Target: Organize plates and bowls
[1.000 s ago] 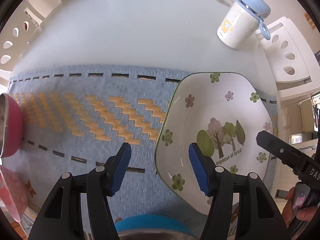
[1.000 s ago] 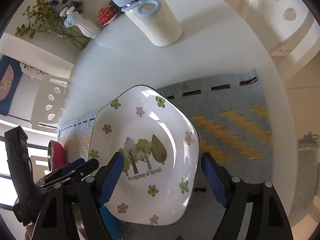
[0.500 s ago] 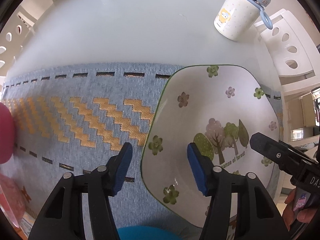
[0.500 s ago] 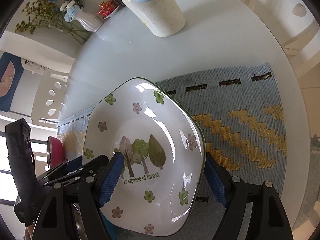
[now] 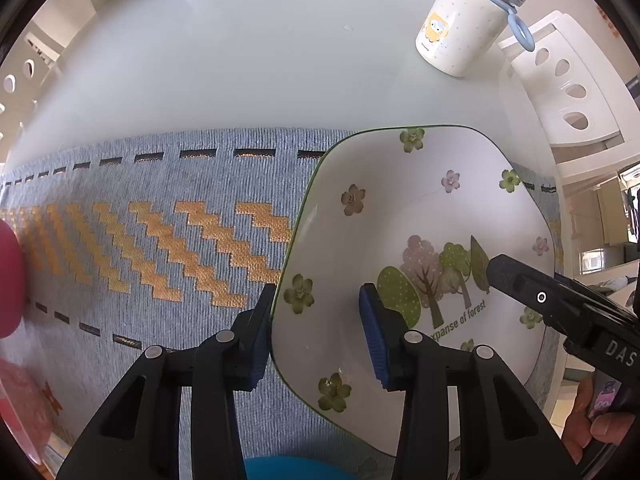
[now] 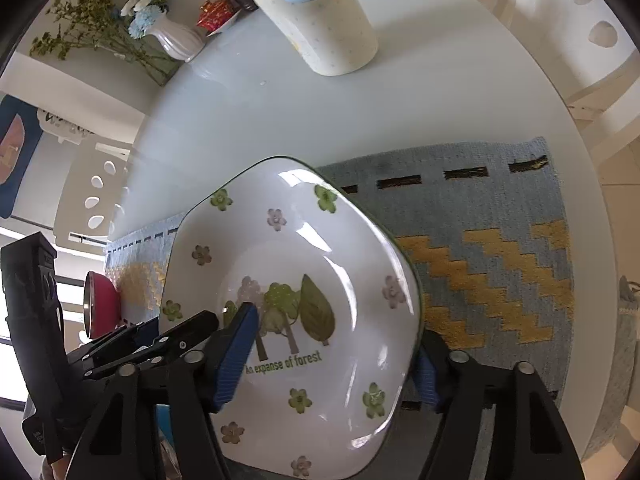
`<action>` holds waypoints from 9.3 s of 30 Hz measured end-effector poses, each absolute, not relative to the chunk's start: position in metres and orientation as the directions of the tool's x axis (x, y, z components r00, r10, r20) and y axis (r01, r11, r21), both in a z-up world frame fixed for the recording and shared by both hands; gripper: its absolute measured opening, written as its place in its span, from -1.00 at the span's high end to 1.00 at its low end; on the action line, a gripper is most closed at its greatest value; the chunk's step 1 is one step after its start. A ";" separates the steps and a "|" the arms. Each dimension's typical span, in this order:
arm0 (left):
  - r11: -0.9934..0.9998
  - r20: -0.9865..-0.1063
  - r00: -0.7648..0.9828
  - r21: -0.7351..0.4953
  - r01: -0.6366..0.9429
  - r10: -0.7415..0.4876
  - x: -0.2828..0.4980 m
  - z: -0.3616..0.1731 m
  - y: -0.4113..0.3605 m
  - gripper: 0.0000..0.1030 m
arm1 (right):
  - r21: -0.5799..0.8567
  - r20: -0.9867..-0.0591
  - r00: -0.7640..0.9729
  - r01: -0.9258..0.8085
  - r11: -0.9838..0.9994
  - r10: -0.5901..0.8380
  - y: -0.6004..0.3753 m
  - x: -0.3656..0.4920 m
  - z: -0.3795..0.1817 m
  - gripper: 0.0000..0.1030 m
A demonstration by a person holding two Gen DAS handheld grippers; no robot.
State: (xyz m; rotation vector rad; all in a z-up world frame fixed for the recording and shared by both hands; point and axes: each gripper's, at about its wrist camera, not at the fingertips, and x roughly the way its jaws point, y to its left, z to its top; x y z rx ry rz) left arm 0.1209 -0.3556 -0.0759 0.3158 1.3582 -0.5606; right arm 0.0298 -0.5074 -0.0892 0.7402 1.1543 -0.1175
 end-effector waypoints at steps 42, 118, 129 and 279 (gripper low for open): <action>0.863 -0.888 0.300 -0.180 0.471 -0.349 0.113 0.047 -0.187 0.26 | 0.423 -0.800 0.551 0.237 0.875 0.238 -0.411 0.025 0.019 0.19; 0.916 -0.918 0.239 -0.231 0.328 -0.318 -0.029 -0.003 0.061 0.27 | 0.354 -0.889 0.346 0.108 0.929 0.299 -0.151 -0.131 -0.018 0.36; 0.915 -0.927 0.210 -0.232 0.331 -0.311 -0.040 -0.014 0.064 0.27 | 0.358 -0.898 0.313 0.107 0.928 0.310 -0.143 -0.139 -0.026 0.36; 0.911 -0.967 0.092 -0.189 0.366 -0.237 0.054 -0.045 -0.158 -0.30 | 0.525 -0.847 0.318 0.372 0.766 0.426 -0.363 -0.039 -0.073 -0.01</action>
